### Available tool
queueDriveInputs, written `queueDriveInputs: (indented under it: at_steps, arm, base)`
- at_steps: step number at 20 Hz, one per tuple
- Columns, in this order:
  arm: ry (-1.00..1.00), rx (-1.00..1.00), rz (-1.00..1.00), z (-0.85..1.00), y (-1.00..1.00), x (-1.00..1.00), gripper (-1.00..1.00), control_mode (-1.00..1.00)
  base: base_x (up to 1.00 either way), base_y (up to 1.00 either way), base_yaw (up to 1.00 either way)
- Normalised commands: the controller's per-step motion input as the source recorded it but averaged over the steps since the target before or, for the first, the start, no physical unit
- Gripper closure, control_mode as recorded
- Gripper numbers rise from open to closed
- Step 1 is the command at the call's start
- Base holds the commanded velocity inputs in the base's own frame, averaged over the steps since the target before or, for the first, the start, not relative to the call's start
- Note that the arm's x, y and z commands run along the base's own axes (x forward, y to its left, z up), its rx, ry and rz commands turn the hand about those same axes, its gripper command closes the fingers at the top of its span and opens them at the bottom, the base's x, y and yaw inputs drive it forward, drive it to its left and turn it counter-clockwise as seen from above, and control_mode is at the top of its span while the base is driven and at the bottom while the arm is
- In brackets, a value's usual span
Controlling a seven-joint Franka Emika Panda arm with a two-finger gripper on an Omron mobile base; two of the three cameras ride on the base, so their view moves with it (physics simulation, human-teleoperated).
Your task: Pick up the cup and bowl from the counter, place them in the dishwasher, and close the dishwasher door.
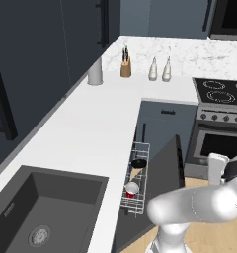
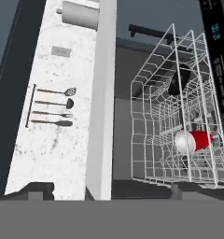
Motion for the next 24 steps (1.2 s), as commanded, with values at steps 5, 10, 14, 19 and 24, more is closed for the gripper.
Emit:
queueDriveInputs:
  at_steps: [5,10,14,19,24]
  arm:
    - [0.04,0.39,0.1,-0.29,-0.17,0.0,-1.0,-1.0]
    - [0.0,0.32,0.12,-0.36,-0.19,0.01,-1.0,-1.0]
    - [0.0,0.18,0.07,-0.66,-0.14,0.03,-1.0,-1.0]
    - [0.05,0.02,0.01,-0.69,-0.02,0.49,-1.0,-1.0]
    - [0.03,0.07,0.03,-0.47,-0.22,0.44,-1.0,-1.0]
  base:
    - [0.0,0.0,0.0]
    - [0.0,0.0,0.0]
    - [0.0,0.0,0.0]
    - [0.0,0.0,0.0]
    - [0.0,0.0,0.0]
